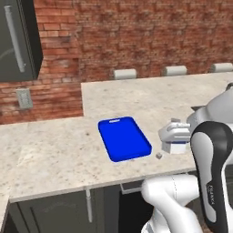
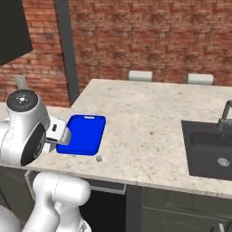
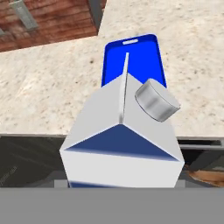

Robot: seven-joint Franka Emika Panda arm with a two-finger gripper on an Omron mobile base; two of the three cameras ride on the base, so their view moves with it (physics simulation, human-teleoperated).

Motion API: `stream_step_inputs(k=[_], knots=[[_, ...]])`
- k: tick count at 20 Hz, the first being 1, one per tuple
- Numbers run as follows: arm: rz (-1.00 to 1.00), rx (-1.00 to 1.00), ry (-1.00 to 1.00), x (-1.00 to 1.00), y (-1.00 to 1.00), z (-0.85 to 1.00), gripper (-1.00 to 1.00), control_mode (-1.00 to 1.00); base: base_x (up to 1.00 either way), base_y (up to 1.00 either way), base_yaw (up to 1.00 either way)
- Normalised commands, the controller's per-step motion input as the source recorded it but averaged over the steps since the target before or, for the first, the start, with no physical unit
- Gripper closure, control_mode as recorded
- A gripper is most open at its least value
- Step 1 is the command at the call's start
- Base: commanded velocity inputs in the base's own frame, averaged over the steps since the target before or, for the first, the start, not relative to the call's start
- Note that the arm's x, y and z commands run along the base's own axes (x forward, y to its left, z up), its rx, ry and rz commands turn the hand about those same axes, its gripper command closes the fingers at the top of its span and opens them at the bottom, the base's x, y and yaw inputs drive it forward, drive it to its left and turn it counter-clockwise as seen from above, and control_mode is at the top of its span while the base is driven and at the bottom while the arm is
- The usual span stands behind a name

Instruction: Take out the milk from the fridge and place it on the tray on the counter. Then take the sugar cube near the tray and place it in the tray.

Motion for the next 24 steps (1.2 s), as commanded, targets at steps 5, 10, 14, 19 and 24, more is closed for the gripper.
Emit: stream_step_inputs(k=[5, 10, 14, 19, 24], knots=[[0.00, 0.00, 0.00, 0.00, 0.00, 0.00, 1.00, 1.00, 0.92, 0.17, 0.08], [0.00, 0.00, 0.00, 0.00, 0.00, 0.00, 1.00, 1.00, 0.87, 0.09, 0.13], [0.00, 0.00, 0.00, 0.00, 0.00, 0.00, 1.00, 1.00, 0.66, 0.00, 0.26], [0.03, 0.00, 0.00, 0.19, 0.00, -0.09, 1.00, -1.00, 0.50, 0.00, 0.11], [0.11, -0.05, -0.01, 1.00, -0.08, -0.48, 1.00, -1.00, 0.00, 0.00, 0.00]])
